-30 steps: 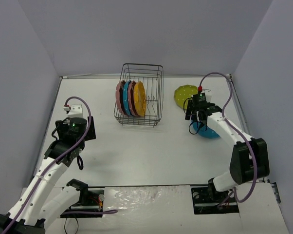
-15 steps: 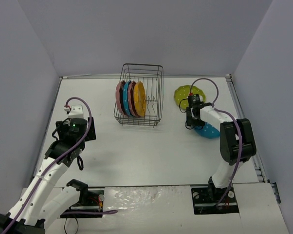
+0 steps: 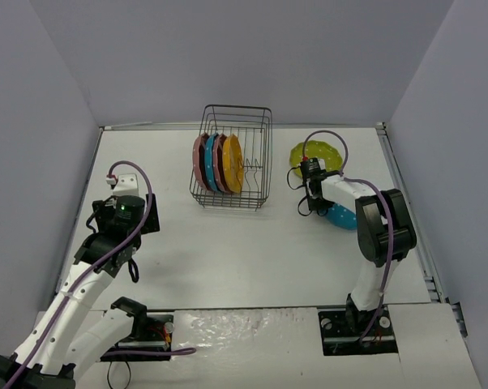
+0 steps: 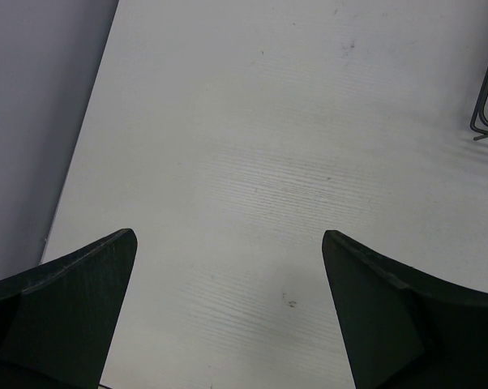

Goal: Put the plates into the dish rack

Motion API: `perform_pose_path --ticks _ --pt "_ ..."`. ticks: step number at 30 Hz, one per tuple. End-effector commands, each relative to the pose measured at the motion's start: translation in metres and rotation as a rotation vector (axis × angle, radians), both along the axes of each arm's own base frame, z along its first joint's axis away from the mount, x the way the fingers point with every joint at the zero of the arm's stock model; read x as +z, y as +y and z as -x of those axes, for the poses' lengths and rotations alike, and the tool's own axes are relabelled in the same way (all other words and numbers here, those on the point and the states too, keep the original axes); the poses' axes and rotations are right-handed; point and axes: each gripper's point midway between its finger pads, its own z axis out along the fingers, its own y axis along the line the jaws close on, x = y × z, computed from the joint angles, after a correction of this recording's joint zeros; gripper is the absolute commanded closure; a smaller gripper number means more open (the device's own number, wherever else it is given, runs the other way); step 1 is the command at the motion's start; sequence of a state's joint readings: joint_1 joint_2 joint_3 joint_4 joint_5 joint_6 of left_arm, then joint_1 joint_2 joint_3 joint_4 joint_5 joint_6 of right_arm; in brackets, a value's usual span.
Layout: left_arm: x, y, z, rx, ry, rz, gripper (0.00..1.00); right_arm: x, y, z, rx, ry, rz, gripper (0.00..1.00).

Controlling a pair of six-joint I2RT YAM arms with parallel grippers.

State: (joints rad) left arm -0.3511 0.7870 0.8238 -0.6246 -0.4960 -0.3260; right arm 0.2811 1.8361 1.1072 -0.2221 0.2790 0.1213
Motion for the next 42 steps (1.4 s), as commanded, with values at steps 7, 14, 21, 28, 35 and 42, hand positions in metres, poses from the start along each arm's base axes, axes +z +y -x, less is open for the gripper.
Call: perform_pose_path --ticks 7,14,21,28,35,42 --pt "0.019 0.003 -0.006 0.015 -0.076 0.007 0.03 -0.009 -0.003 -0.003 -0.013 0.005 0.042 1.00" --pt "0.019 0.001 -0.007 0.008 -0.076 0.012 0.03 0.025 0.016 0.006 -0.065 -0.079 -0.086 1.00" --pt "0.017 -0.002 -0.008 -0.004 -0.070 0.015 0.03 0.096 0.032 -0.006 -0.112 -0.254 -0.225 1.00" --pt "0.017 -0.004 -0.008 -0.013 -0.066 0.016 0.03 0.151 0.043 -0.024 -0.107 -0.383 -0.317 1.00" --pt "0.016 -0.005 -0.009 -0.015 -0.062 0.017 0.03 0.196 0.050 -0.032 -0.095 -0.482 -0.390 1.00" --pt "0.014 -0.006 -0.010 -0.016 -0.054 0.015 0.03 0.230 0.053 -0.034 -0.089 -0.555 -0.438 1.00"
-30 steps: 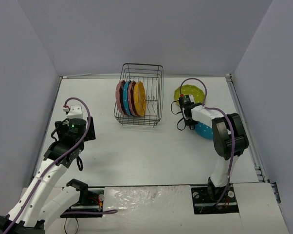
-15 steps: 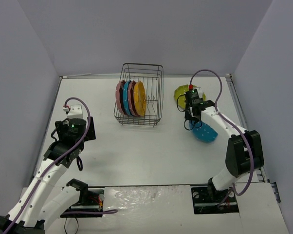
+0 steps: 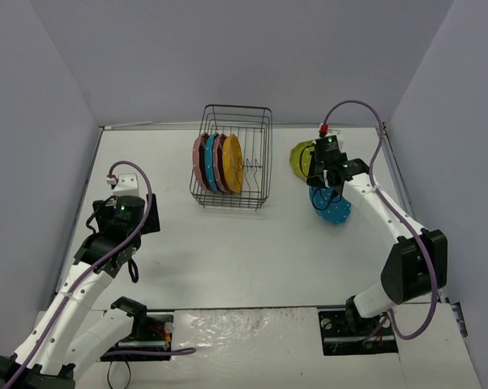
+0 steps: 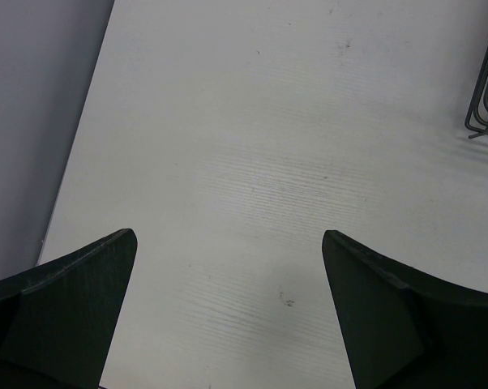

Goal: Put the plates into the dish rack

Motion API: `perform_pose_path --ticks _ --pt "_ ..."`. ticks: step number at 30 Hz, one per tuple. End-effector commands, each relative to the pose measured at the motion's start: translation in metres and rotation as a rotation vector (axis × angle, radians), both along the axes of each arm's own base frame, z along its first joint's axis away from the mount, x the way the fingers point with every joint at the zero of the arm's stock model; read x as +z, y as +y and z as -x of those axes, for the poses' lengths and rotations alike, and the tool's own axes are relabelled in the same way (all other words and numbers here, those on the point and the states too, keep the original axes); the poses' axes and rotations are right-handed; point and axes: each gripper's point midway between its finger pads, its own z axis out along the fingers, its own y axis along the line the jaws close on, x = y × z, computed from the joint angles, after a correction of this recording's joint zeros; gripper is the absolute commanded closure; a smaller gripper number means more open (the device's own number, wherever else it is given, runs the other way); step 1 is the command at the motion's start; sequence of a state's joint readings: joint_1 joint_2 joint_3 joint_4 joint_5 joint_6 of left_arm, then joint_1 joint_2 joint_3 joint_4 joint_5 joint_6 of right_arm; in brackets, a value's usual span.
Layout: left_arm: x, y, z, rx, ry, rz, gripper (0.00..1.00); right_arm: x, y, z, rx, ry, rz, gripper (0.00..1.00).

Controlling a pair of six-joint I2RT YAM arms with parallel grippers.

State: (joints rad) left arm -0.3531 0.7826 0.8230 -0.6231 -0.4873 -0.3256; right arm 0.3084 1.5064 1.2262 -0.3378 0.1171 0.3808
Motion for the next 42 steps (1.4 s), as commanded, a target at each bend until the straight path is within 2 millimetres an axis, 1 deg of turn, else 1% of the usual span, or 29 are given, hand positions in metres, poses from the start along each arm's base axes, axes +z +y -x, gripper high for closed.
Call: perform_pose_path --ticks 1,2,5,6,8,9,12,14,19,21,25,29,32,33,39,42 --pt "0.014 -0.004 -0.010 -0.006 -0.052 0.008 0.03 0.093 0.000 -0.023 -0.024 -0.260 -0.059 1.00" --pt "0.014 -0.003 -0.010 -0.007 -0.052 0.007 0.03 0.104 0.002 -0.024 -0.014 -0.283 -0.073 1.00" --pt "0.014 -0.003 -0.010 -0.003 -0.053 0.006 0.03 0.129 0.012 -0.029 0.022 -0.327 -0.120 1.00" --pt "0.013 -0.003 -0.010 -0.003 -0.052 0.005 0.03 0.141 0.016 -0.033 0.030 -0.350 -0.140 1.00" --pt "0.012 -0.005 -0.012 -0.009 -0.046 0.008 0.03 0.165 0.031 -0.040 0.076 -0.386 -0.196 1.00" --pt "0.012 -0.005 -0.012 -0.010 -0.047 0.010 0.03 0.167 0.038 -0.042 0.099 -0.384 -0.218 1.00" --pt "0.012 -0.005 -0.012 -0.009 -0.048 0.009 0.03 0.192 0.060 -0.052 0.154 -0.421 -0.276 1.00" --pt "0.013 -0.004 -0.011 -0.008 -0.050 0.008 0.03 0.217 0.080 -0.055 0.198 -0.466 -0.317 1.00" --pt "0.014 -0.004 -0.010 -0.008 -0.056 0.009 0.03 0.250 0.132 -0.066 0.297 -0.533 -0.428 1.00" --pt "0.015 -0.003 -0.011 -0.004 -0.058 0.007 0.03 0.255 0.147 -0.071 0.325 -0.548 -0.463 1.00" --pt "0.014 -0.003 -0.010 -0.007 -0.057 0.008 0.03 0.282 0.174 -0.075 0.380 -0.630 -0.606 1.00" --pt "0.014 -0.003 -0.010 -0.004 -0.058 0.005 0.03 0.294 0.198 -0.076 0.446 -0.676 -0.749 1.00" --pt "0.014 -0.003 -0.011 -0.006 -0.056 0.004 0.03 0.298 0.210 -0.075 0.475 -0.689 -0.819 1.00" --pt "0.014 -0.003 -0.011 -0.007 -0.057 0.006 0.03 0.302 0.214 -0.075 0.488 -0.715 -0.841 1.00" --pt "0.014 -0.003 -0.011 -0.003 -0.057 0.003 0.03 0.293 0.229 -0.077 0.512 -0.723 -0.923 1.00" --pt "0.014 -0.002 -0.011 -0.002 -0.057 0.001 0.03 0.283 0.234 -0.080 0.512 -0.720 -0.948 1.00"
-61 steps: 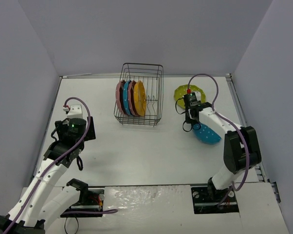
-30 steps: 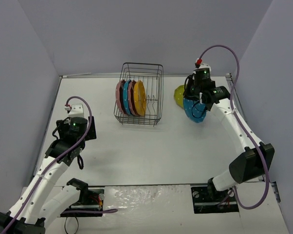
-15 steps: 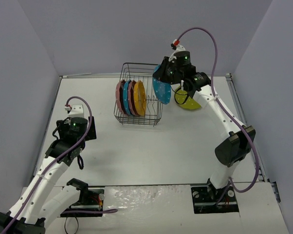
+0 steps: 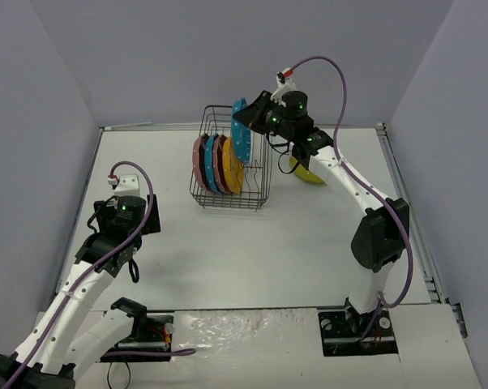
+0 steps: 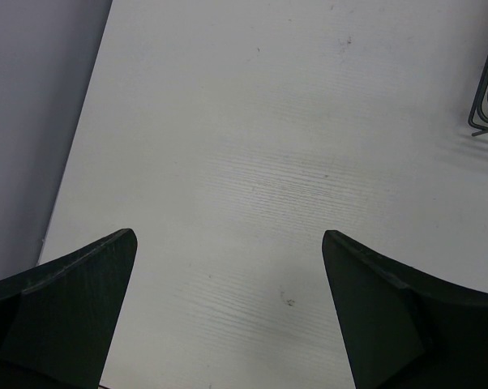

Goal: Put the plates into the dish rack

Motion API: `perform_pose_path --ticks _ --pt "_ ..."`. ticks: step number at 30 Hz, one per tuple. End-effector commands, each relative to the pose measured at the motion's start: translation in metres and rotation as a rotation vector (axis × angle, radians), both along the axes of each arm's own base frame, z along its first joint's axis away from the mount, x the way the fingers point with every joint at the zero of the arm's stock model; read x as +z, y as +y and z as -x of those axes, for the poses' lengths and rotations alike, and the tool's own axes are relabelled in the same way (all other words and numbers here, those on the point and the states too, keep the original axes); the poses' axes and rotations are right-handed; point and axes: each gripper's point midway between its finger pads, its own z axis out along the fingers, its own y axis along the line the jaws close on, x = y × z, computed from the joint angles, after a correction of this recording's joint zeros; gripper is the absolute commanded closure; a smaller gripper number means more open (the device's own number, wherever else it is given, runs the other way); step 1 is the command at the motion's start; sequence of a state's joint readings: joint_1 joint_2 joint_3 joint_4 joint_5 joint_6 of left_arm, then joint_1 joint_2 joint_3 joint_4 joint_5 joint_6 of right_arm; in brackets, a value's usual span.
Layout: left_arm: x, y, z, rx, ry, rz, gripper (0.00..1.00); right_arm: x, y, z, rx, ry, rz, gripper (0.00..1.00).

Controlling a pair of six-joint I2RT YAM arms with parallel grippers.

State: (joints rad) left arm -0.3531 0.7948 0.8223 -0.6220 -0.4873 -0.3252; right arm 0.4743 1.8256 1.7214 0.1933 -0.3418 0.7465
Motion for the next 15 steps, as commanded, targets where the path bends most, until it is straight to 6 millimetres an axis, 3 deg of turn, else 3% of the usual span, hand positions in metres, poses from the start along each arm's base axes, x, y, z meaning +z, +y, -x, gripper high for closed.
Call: perform_pose_path --ticks 1,15 --pt "0.017 -0.002 -0.010 -0.002 -0.067 0.004 0.03 0.096 0.013 0.011 0.061 -0.289 -0.224 1.00" --pt "0.016 -0.002 -0.010 -0.005 -0.065 0.004 0.03 0.041 0.014 0.001 0.051 -0.251 -0.231 1.00"
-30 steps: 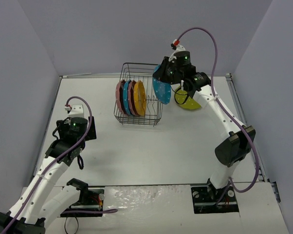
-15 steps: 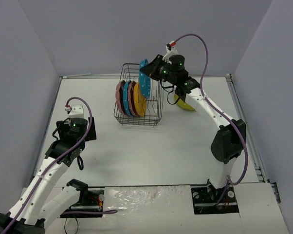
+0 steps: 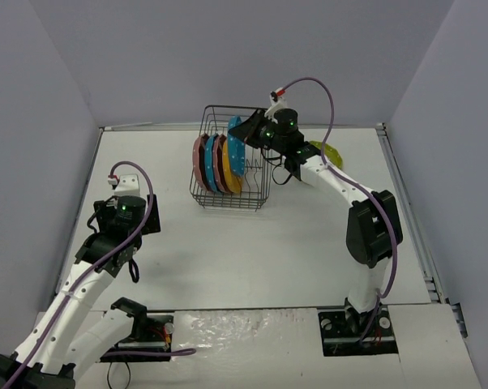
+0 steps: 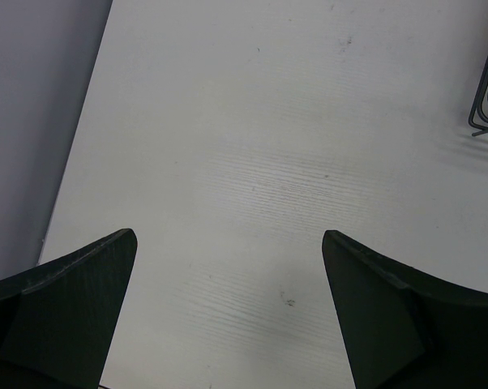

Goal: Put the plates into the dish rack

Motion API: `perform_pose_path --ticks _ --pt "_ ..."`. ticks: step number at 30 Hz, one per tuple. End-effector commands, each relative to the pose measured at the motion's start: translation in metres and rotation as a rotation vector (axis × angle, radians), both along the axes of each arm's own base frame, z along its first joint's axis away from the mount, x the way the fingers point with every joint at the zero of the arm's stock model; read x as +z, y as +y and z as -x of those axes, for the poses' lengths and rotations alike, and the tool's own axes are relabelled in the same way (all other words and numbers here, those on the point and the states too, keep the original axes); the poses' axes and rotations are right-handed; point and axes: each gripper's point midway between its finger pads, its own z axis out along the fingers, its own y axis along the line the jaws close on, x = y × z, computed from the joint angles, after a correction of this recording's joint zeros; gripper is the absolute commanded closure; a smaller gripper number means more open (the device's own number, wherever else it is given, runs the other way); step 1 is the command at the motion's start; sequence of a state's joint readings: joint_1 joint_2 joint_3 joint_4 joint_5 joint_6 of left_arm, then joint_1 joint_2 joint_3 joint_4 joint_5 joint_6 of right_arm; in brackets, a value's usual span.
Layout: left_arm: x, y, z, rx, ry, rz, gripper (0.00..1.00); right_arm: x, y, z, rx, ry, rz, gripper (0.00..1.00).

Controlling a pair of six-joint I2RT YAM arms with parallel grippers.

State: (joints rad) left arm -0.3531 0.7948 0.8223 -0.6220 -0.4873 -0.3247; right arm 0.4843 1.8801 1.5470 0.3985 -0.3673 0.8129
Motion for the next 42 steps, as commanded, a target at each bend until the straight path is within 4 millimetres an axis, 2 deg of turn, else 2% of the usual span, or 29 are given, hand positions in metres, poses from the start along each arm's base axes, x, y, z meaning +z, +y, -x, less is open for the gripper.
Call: perform_pose_path --ticks 1,7,14,21,23,27,34,36,38,40,42 --pt "0.017 -0.002 -0.010 -0.004 -0.066 0.004 0.03 0.099 -0.003 0.004 0.008 -0.307 -0.193 1.00" --pt "0.017 -0.002 -0.010 -0.005 -0.067 0.005 0.03 0.071 -0.015 0.001 -0.018 -0.267 -0.182 1.00" --pt "0.017 -0.003 -0.010 -0.006 -0.067 0.005 0.03 0.054 -0.026 0.004 -0.025 -0.234 -0.206 1.00" --pt "0.017 -0.003 -0.010 -0.007 -0.066 0.005 0.03 0.021 -0.029 -0.005 -0.047 -0.188 -0.031 1.00" --pt "0.016 -0.003 -0.010 -0.008 -0.066 0.005 0.03 0.012 -0.030 -0.007 -0.051 -0.173 0.006 0.91" --pt "0.016 -0.003 -0.011 -0.010 -0.067 0.006 0.03 -0.004 -0.030 -0.010 -0.047 -0.146 0.078 0.61" --pt "0.016 -0.003 -0.011 -0.011 -0.065 0.004 0.03 -0.004 -0.035 -0.016 -0.064 -0.145 0.157 0.49" --pt "0.016 -0.003 -0.011 -0.010 -0.065 0.005 0.03 0.007 -0.043 -0.016 -0.084 -0.173 0.205 0.44" --pt "0.016 -0.003 -0.011 -0.010 -0.066 0.005 0.03 0.010 -0.061 -0.018 -0.122 -0.181 0.293 0.37" --pt "0.017 -0.003 -0.010 -0.011 -0.069 0.007 0.03 0.015 -0.093 -0.022 -0.203 -0.177 0.389 0.32" --pt "0.017 -0.004 -0.011 -0.014 -0.067 0.008 0.03 0.008 -0.127 -0.028 -0.259 -0.159 0.489 0.27"
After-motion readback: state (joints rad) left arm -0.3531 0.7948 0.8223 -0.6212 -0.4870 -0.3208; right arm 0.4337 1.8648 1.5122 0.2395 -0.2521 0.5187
